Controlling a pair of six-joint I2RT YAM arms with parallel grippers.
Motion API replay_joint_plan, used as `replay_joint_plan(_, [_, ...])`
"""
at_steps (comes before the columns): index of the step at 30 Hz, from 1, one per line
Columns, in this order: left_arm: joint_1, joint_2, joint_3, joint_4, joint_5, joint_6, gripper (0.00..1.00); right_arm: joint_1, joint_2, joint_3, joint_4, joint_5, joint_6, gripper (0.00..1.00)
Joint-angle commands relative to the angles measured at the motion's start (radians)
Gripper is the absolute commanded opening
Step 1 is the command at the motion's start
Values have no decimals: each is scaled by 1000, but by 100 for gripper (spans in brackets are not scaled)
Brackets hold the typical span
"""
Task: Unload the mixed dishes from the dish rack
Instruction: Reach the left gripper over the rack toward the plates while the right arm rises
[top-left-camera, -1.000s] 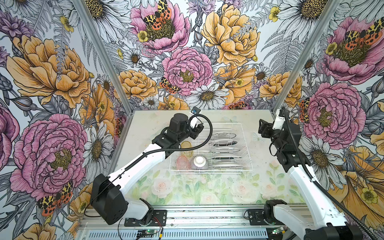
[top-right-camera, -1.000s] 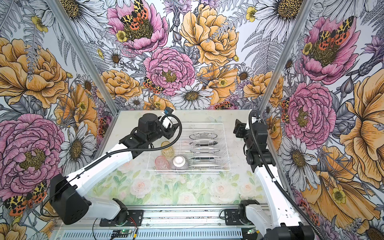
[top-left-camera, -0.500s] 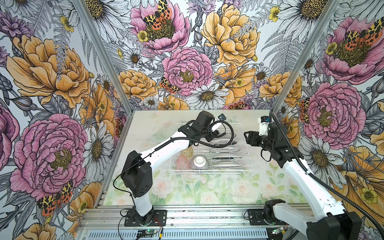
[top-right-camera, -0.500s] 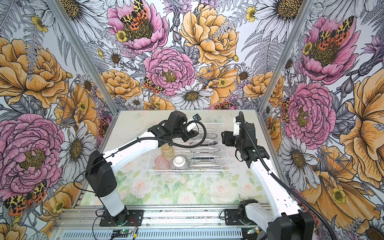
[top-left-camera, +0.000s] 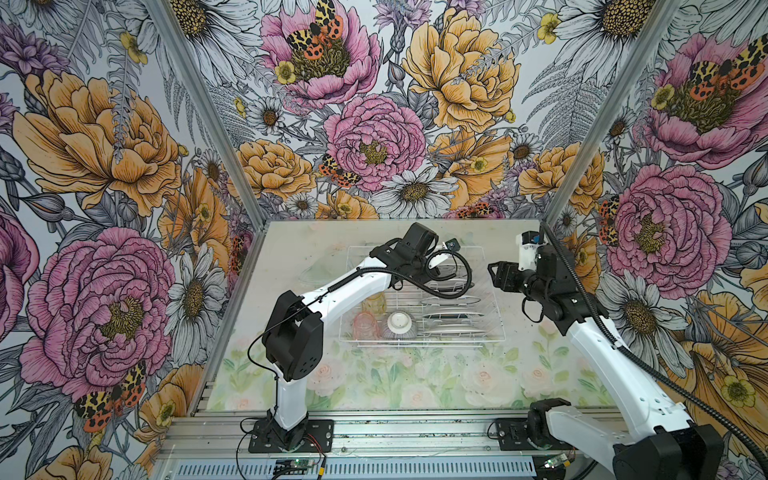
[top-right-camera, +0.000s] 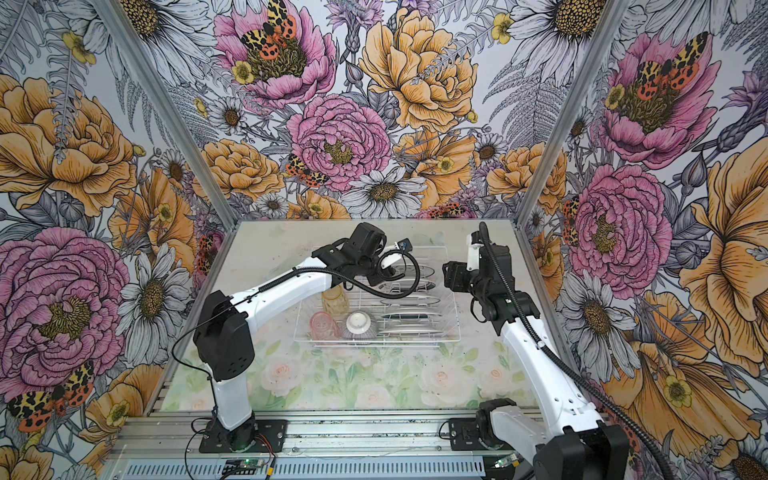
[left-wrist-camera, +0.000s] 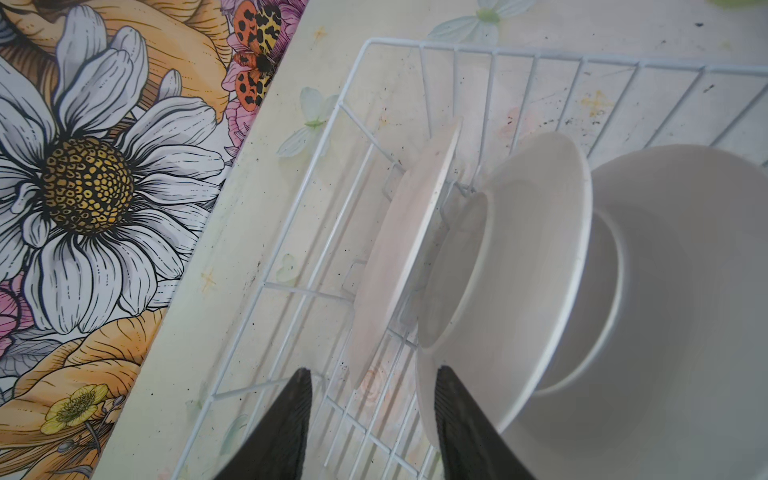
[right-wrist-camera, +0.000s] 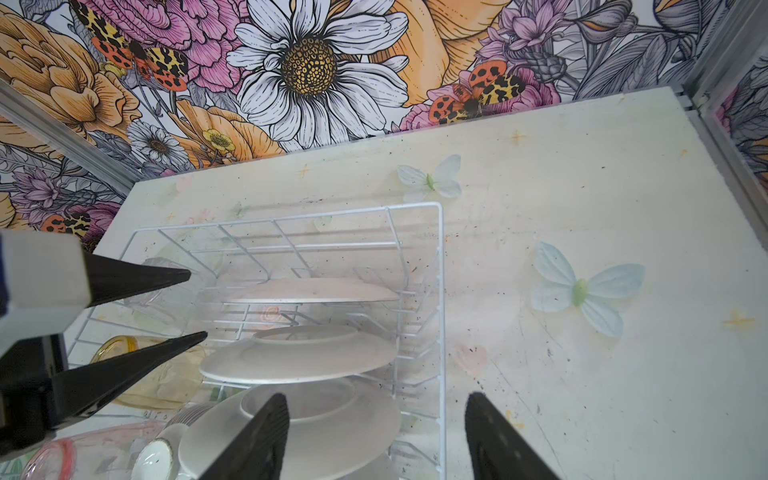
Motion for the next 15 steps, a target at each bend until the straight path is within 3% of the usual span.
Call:
replay_joint_plan(1, [-8, 15, 48, -16, -5, 47, 50, 6, -33, 24, 2, -4, 6, 69])
replay_joint_plan(15, [-8, 119, 135, -28, -11, 88, 49, 6, -88, 4, 2, 8, -1, 70])
